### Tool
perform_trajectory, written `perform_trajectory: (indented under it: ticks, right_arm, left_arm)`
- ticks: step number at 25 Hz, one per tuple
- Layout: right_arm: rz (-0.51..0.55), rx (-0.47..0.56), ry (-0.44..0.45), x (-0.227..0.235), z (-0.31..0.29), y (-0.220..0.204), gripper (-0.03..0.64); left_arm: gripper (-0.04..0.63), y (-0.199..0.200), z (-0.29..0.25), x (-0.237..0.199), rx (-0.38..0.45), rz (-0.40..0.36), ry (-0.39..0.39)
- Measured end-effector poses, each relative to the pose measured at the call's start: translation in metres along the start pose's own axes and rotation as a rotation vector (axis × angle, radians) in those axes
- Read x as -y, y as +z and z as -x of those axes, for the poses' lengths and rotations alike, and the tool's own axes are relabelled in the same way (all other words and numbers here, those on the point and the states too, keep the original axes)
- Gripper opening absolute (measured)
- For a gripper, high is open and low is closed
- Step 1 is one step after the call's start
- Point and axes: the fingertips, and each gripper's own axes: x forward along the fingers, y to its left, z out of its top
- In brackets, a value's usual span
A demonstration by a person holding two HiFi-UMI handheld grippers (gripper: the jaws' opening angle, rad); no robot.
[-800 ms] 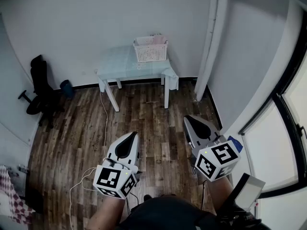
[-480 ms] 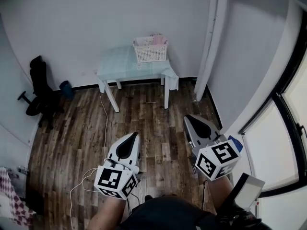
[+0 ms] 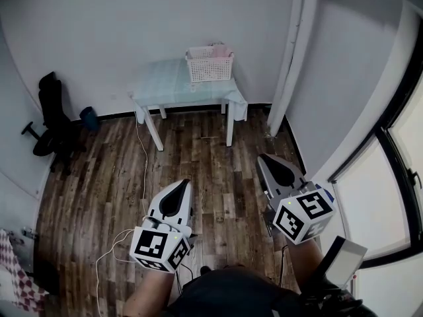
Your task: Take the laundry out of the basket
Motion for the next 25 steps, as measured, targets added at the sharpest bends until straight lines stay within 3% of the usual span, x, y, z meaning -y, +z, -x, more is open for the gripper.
perform_trajectory:
  ticks: [7,14,25]
  right_arm:
    - [0.025,-0.020,-0.032,-0.022,-0.017,-0.011,0.017]
    - [0.044,-0.045,-0.042,-0.035,-0.039,-0.020,0.017]
    - [0.007,-0.015,0.018,0.006,-0.116,-0.017,0.017]
  left_arm:
    - [0.009,0.001,0.018,-0.027,0.078,0.037,-0.041]
    - [0.009,-0.014,0.017,-0.058,0.060,0.081,-0.055]
    - [0.009,-0.016,-0.047,-0.100,0.034,0.078,-0.020]
